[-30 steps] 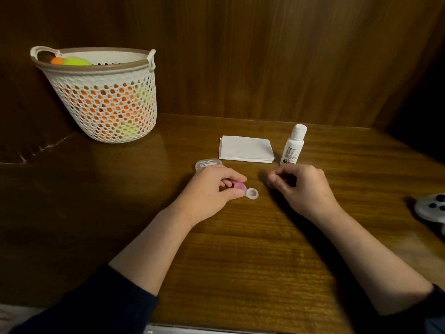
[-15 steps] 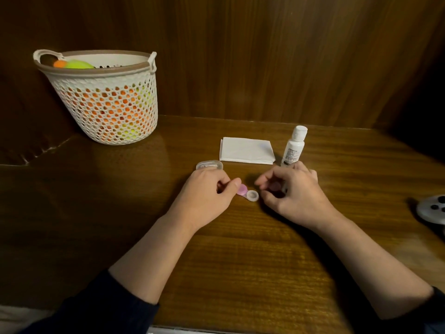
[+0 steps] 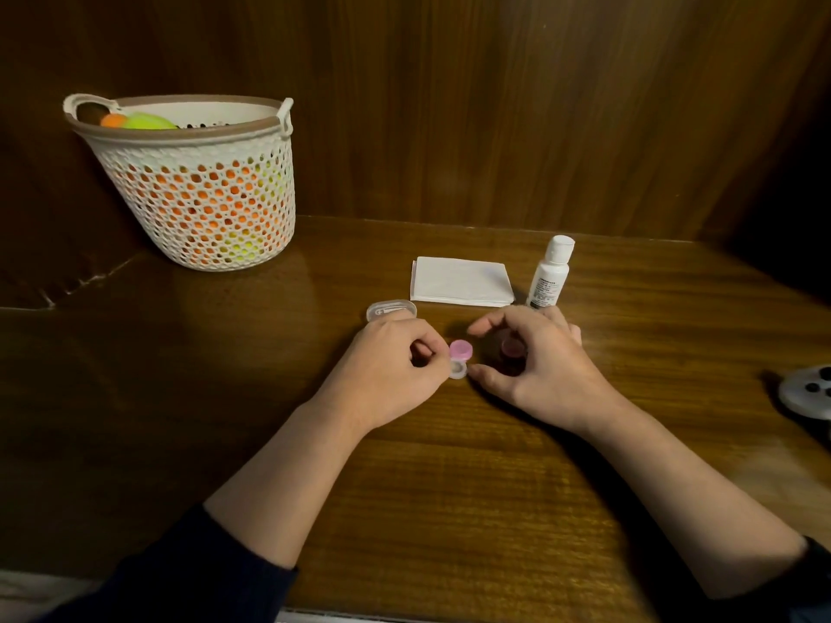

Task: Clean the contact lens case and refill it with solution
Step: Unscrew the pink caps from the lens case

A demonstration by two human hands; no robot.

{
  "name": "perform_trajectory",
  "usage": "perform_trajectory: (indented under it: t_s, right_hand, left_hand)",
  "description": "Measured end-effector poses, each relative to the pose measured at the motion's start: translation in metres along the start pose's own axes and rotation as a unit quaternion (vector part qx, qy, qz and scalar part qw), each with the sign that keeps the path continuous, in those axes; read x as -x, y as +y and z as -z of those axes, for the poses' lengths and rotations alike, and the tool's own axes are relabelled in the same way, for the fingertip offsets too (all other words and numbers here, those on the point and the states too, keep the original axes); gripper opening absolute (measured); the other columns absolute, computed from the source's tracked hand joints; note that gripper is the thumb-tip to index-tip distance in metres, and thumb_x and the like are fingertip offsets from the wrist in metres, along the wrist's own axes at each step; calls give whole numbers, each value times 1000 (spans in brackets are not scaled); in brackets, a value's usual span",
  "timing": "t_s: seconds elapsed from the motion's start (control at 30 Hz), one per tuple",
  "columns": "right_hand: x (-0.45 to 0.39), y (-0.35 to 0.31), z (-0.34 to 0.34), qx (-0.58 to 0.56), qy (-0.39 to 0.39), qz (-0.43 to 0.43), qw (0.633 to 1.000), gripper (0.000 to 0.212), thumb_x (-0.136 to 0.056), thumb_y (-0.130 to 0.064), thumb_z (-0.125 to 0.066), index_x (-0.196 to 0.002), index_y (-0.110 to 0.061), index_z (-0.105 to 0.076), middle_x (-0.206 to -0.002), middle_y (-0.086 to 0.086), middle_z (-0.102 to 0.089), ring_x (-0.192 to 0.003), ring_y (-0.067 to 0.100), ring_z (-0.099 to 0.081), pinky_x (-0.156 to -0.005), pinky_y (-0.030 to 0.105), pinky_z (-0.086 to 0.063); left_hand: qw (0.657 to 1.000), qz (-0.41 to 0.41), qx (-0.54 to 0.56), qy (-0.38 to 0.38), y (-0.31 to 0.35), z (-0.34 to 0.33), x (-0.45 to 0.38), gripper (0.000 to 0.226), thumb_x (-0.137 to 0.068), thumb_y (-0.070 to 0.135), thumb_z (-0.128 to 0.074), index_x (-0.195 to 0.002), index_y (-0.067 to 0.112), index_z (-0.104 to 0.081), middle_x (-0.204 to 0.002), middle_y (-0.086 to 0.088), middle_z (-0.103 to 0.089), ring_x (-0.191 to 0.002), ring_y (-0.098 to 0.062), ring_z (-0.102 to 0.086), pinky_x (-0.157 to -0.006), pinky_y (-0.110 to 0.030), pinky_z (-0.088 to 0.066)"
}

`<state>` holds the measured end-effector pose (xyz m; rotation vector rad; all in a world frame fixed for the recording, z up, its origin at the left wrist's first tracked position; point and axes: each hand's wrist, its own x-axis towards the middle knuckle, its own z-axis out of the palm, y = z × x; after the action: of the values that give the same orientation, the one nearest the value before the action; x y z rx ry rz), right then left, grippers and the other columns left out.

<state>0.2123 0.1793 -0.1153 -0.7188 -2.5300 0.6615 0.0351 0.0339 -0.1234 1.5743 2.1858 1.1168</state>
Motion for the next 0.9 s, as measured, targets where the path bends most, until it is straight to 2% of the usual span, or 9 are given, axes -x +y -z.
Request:
perform_trajectory:
  t_s: [0.1, 0.17, 0.27, 0.33, 0.4, 0.5, 0.7, 0.8, 0.9]
  right_hand:
    - [-1, -1, -1, 5, -16, -4, 1000, 37, -86, -56, -81, -117, -60, -60, -109, -38, -54, -115, -2, -33, -103, 37, -25]
    - [-1, -1, -2, 9, -28, -3, 1000, 35, -88, -59, -77, -120, -58, -62, -110, -36, -58, -118, 1, -35, -103, 39, -26]
    - [-1, -1, -3, 14, -29, -2, 999, 28, -89, -64, -73, -115, -55, -68, -110, -32, -63, -119, 7, -40, -100, 39, -25]
    - [-1, -1, -3, 16, -27, 3, 1000, 23, -88, -65, -72, -108, -55, -71, -107, -33, -65, -116, 6, -40, -99, 40, -25]
    - [-1, -1, -2, 17, -29, 1, 999, 21, -87, -66, -72, -105, -55, -72, -106, -33, -65, -116, 7, -39, -99, 41, -26]
    - [0, -1, 0, 26, -30, -4, 999, 22, -85, -68, -73, -103, -54, -72, -105, -32, -66, -116, 8, -40, -100, 42, -27]
    - [1, -3, 2, 53, -22, -24, 998, 35, -77, -80, -72, -96, -50, -72, -99, -31, -65, -116, 12, -39, -91, 39, -27]
    - [1, -6, 3, 59, -21, -32, 998, 36, -74, -79, -74, -90, -48, -74, -97, -28, -66, -115, 14, -40, -88, 38, -30]
    - [0, -11, 5, 58, -22, -25, 998, 31, -75, -73, -78, -87, -44, -76, -94, -27, -66, -114, 12, -42, -93, 40, -38]
  left_hand:
    - [1000, -16, -16, -9, 1, 1, 2, 12, -92, 44, -74, -102, 40, -76, -101, 24, -62, -99, 21, -51, -68, -14, -40]
    - [999, -26, -30, -17, 2, 2, 2, 14, -91, 47, -74, -104, 41, -75, -103, 25, -60, -101, 13, -54, -76, -21, -45]
    - [998, -32, -35, -30, 4, 3, 2, 19, -88, 49, -75, -106, 41, -75, -107, 24, -61, -106, 1, -58, -90, -33, -53]
    - [998, -30, -35, -34, 4, 3, 2, 22, -88, 52, -76, -107, 42, -75, -109, 24, -62, -107, 0, -58, -92, -35, -54]
    - [999, -24, -33, -30, 3, 3, 2, 25, -88, 54, -76, -110, 42, -74, -109, 23, -62, -106, 0, -58, -90, -33, -54]
    - [999, -5, -28, -23, 2, 3, 0, 26, -89, 54, -78, -112, 42, -74, -109, 23, -63, -100, 6, -58, -78, -23, -48]
    - [1000, 3, -12, -28, -1, 1, -2, 14, -92, 42, -80, -106, 43, -76, -102, 25, -64, -97, 29, -47, -68, -15, -40]
    - [1000, 8, 0, -28, -1, -1, -3, 12, -92, 38, -81, -102, 44, -76, -99, 25, -67, -94, 29, -49, -65, -13, -40]
    - [999, 10, 11, -30, -2, -2, -4, 14, -92, 34, -82, -97, 45, -76, -98, 25, -69, -95, 23, -54, -65, -12, -44]
